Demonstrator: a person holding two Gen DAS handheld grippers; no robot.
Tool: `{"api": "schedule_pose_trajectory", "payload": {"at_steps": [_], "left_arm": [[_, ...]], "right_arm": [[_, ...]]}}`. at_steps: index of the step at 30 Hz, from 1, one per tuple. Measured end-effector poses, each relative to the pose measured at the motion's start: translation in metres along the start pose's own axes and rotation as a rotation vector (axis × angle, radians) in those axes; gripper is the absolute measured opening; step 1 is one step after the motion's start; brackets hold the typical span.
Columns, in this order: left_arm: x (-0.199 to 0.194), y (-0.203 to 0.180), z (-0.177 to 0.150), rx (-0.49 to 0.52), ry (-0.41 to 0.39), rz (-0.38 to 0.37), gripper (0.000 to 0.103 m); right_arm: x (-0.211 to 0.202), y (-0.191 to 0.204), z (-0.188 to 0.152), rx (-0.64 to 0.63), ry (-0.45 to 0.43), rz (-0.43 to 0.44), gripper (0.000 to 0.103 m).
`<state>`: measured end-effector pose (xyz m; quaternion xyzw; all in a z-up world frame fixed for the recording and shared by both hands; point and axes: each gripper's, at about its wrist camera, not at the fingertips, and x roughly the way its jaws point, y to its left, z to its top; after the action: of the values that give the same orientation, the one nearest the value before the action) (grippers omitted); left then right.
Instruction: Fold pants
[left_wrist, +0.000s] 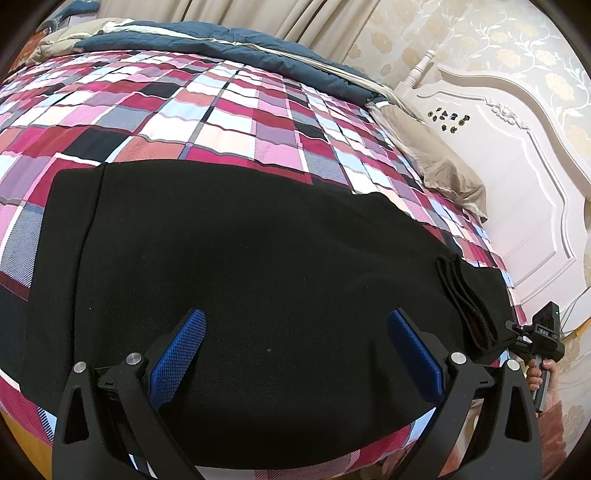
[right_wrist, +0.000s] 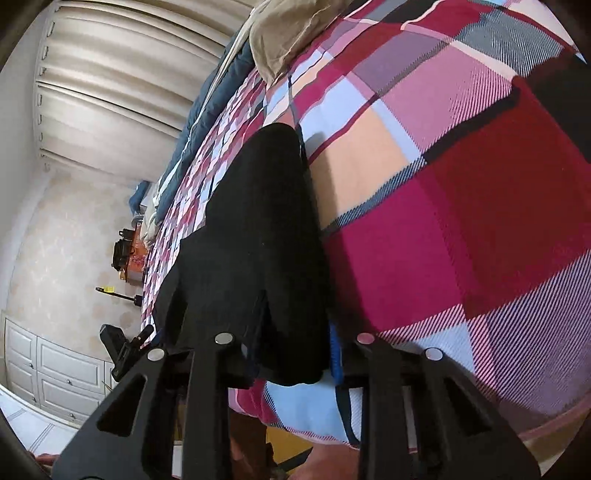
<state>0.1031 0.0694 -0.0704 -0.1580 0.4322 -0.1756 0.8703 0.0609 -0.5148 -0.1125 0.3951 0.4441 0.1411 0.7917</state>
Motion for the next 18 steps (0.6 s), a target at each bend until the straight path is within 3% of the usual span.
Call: {"api": "schedule_pose_trajectory", "payload": {"at_steps": [4, 6, 8, 9, 12, 16, 18], "left_arm": [[-0.002, 0.002, 0.0, -0.013, -0.003, -0.015, 0.098], [-0.002, 0.004, 0.001, -0.024, -0.006, -0.024, 0.098], [-0.003, 0.004, 0.0, -0.027, -0.008, -0.025, 0.098], [-0.003, 0.004, 0.0, -0.024, -0.007, -0.023, 0.098], [-0.002, 0.002, 0.0, -0.014, -0.009, -0.015, 0.098], [-0.003, 0.003, -0.001, -0.016, -0.014, -0.012, 0.098], [-0.003, 0.002, -0.001, -0.016, -0.012, -0.014, 0.098]], "right_arm": [[-0.006, 0.005, 0.001, 0.034, -0.012, -0.013, 0.037], [-0.017, 0.019, -0.002, 0.011, -0.064, -0.097, 0.041], [-0.035, 0.038, -0.007, -0.017, -0.18, -0.235, 0.043], [-0.039, 0.048, -0.009, -0.029, -0.21, -0.249, 0.044], [-0.037, 0.088, -0.02, -0.069, -0.255, -0.091, 0.054], [0.033, 0.134, -0.032, -0.121, -0.066, 0.21, 0.055], [0.072, 0.146, -0.036, -0.119, 0.014, 0.246, 0.055]]}}
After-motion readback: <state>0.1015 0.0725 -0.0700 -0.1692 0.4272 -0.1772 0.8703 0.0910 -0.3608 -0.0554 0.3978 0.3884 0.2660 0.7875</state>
